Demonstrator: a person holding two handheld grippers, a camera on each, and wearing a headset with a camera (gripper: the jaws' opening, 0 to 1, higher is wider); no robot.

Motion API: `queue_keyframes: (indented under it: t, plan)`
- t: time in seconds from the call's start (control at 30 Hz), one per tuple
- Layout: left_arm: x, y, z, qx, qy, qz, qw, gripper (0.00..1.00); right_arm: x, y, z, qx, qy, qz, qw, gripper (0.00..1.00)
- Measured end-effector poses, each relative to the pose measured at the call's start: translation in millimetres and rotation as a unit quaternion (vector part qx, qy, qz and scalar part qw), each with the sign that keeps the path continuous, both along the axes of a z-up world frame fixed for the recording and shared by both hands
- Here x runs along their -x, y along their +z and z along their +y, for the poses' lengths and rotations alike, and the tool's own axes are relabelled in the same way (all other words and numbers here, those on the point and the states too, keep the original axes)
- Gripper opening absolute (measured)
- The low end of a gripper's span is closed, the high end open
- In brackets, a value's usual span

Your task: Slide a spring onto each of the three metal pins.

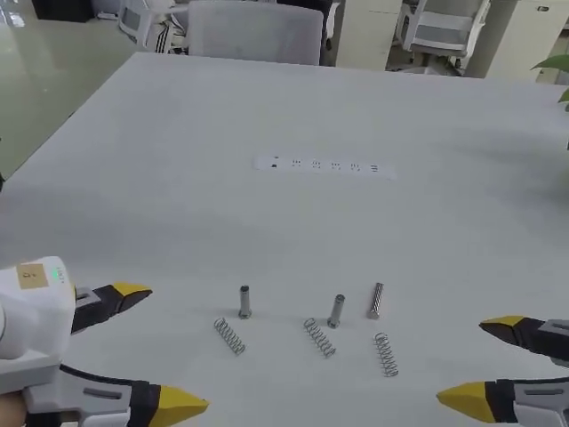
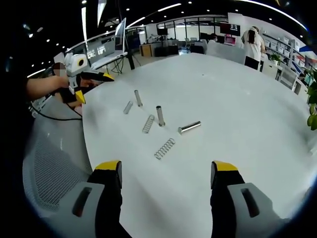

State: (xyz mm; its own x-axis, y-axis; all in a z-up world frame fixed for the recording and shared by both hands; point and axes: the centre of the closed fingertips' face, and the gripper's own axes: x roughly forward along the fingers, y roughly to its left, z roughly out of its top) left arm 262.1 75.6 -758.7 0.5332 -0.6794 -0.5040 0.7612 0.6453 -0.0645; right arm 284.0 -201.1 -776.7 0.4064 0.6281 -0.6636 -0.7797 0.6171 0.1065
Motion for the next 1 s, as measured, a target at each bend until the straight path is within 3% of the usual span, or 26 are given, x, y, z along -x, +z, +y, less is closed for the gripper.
queue_keyframes:
  t: [0.8, 1.0]
  plan:
    - [3.9, -4.0, 3.9, -0.006, -0.002, 0.01, 0.9999, 0.84, -24.6, 3.0, 4.2, 0.009, -0.019, 0.018, 0.9996, 0.63]
    - [4.2, -5.8, 4.4, -0.014, -0.005, 0.011, 0.9998, 0.84, -42.8, 5.4, 10.4, 0.007, -0.03, 0.027, 0.9992, 0.6]
